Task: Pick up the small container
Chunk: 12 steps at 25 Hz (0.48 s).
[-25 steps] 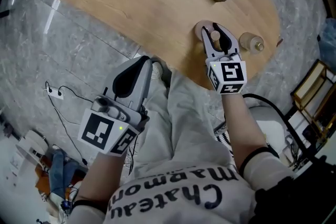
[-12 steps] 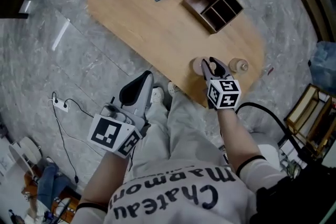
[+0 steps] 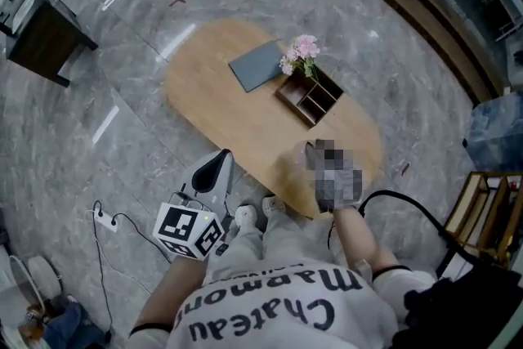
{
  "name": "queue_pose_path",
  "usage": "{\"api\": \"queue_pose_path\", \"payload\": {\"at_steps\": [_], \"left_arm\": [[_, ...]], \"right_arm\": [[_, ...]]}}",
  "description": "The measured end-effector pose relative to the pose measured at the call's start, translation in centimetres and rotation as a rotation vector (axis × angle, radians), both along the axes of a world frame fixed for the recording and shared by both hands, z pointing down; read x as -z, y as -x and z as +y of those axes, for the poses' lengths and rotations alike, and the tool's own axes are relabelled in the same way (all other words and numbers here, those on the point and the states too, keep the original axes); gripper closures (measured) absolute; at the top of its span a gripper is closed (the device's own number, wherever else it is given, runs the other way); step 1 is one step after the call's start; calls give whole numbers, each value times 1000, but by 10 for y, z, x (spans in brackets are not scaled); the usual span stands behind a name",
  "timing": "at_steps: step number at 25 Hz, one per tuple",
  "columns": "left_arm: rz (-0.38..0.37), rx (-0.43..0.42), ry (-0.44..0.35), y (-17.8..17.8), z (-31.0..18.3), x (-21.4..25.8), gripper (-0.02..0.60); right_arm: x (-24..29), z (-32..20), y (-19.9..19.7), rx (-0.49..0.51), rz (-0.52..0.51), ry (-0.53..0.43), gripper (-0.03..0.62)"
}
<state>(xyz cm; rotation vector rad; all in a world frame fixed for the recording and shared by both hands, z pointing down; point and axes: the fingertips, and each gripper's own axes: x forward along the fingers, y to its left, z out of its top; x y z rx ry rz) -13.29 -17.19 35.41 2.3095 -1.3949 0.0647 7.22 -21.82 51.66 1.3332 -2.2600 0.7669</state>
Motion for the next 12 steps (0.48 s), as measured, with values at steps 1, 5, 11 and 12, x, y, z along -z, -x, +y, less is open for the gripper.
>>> {"api": "queue_pose_path", "payload": {"at_steps": [1, 5, 11, 12], "left_arm": [[-3, 8, -5, 2, -2, 7, 568], [-21, -3, -51, 5, -9, 40, 568], [-5, 16, -160, 9, -14, 93, 568], [7, 28, -175, 10, -13, 101, 568]], "right_arm": [[14, -4, 1, -5, -7, -17, 473], [71, -15, 5, -25, -34, -106, 473], [155, -21, 12, -24, -150, -249, 473], [168, -18, 13, -13, -146, -272, 473]]}}
